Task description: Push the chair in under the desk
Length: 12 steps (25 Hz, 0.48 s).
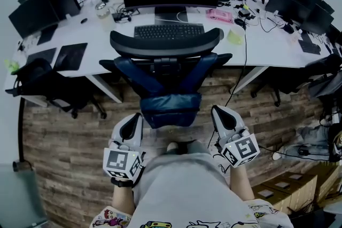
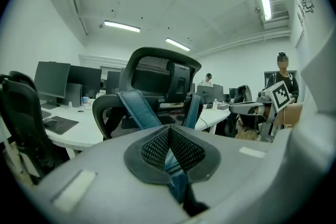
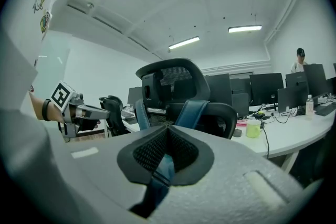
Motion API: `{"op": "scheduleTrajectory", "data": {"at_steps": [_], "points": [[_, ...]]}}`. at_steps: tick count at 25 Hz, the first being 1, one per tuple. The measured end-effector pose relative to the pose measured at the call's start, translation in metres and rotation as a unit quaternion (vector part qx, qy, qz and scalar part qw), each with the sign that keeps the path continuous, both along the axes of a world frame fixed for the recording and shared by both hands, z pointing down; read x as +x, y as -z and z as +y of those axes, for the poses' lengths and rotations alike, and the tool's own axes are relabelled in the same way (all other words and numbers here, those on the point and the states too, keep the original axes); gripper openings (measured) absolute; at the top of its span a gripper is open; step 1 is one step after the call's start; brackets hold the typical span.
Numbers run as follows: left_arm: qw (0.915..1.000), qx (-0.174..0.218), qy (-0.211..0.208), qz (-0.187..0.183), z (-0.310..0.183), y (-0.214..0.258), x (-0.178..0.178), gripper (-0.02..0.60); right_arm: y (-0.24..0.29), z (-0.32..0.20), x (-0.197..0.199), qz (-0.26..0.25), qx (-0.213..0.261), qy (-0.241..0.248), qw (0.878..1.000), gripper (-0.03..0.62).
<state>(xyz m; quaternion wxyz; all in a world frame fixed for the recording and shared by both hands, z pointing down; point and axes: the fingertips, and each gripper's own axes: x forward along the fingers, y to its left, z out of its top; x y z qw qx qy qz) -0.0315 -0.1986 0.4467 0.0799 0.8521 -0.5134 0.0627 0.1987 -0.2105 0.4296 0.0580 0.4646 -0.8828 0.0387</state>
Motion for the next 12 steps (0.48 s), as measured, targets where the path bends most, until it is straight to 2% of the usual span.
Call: {"op": "scheduleTrajectory", "data": {"at_steps": [12], "points": [[0.9998,-0.006,0.020,0.002,-0.003,0.000,-0.011,0.011,-0.002,-0.009,-0.023,0.002,-0.004,0.030,1.000,0.002]]}}
